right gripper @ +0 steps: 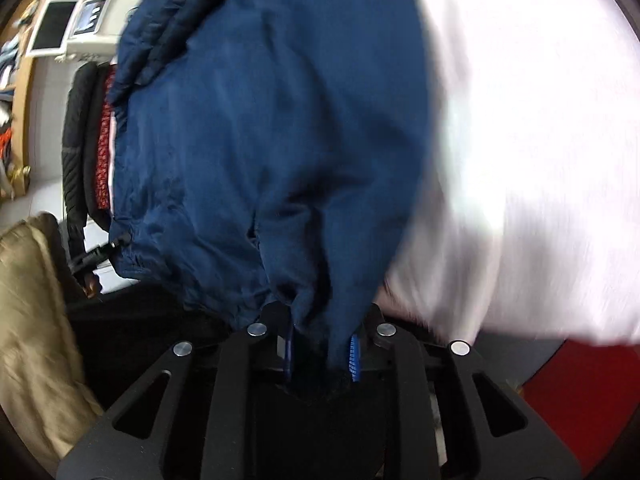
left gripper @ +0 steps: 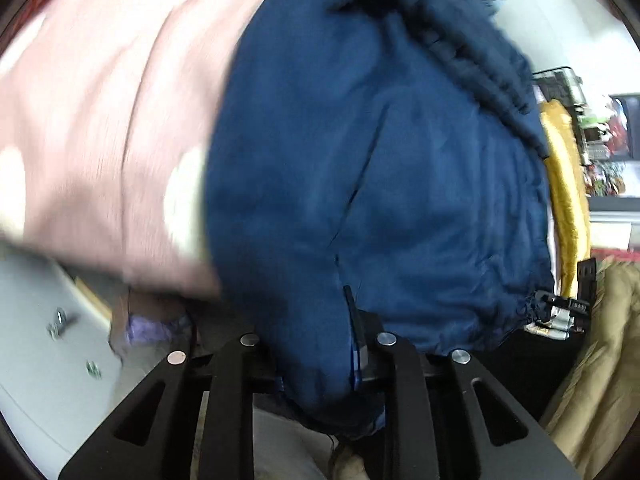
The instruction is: Fold large clothes
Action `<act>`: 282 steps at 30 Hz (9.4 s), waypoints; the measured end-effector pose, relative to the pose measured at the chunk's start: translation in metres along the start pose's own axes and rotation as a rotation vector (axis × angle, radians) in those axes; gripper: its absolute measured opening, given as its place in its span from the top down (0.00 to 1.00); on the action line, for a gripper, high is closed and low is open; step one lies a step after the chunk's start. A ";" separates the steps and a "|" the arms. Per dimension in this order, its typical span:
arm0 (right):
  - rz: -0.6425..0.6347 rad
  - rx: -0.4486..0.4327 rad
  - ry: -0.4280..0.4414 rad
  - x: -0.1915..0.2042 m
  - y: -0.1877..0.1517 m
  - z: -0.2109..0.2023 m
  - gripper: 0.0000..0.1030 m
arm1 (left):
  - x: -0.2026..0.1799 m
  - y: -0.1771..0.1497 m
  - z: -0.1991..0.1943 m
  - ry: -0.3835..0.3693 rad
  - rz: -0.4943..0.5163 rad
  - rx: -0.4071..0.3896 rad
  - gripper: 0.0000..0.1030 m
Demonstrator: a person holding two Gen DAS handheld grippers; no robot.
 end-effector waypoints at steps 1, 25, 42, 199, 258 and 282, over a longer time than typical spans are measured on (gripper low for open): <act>-0.025 -0.021 0.004 0.006 0.013 -0.007 0.81 | -0.007 0.014 -0.007 -0.004 0.023 -0.022 0.80; 0.049 -0.509 0.088 0.064 0.261 -0.147 0.82 | -0.090 0.296 -0.089 0.087 0.004 -0.384 0.81; 0.338 -0.384 0.164 0.027 0.381 -0.098 0.80 | -0.041 0.400 -0.010 -0.087 -0.276 -0.195 0.73; 0.592 -0.493 0.318 -0.040 0.252 -0.032 0.51 | 0.015 0.306 0.030 -0.394 -0.666 -0.261 0.43; 0.840 -1.230 0.089 -0.232 -0.141 -0.381 0.72 | -0.650 0.298 0.162 -0.378 0.545 0.110 0.66; 1.166 -1.261 0.317 -0.303 -0.160 -0.279 0.38 | -0.557 0.413 0.154 -0.325 0.128 -0.002 0.15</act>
Point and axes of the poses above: each gripper's, at about its wrist camera, not at the fingertips, and z roughly the way its jaws point, x to its left, y to its top, the point moved 2 cm from there along z, roughly the way its jaws point, and after that the axes turned 1 degree about x, right-handed, at the moved point
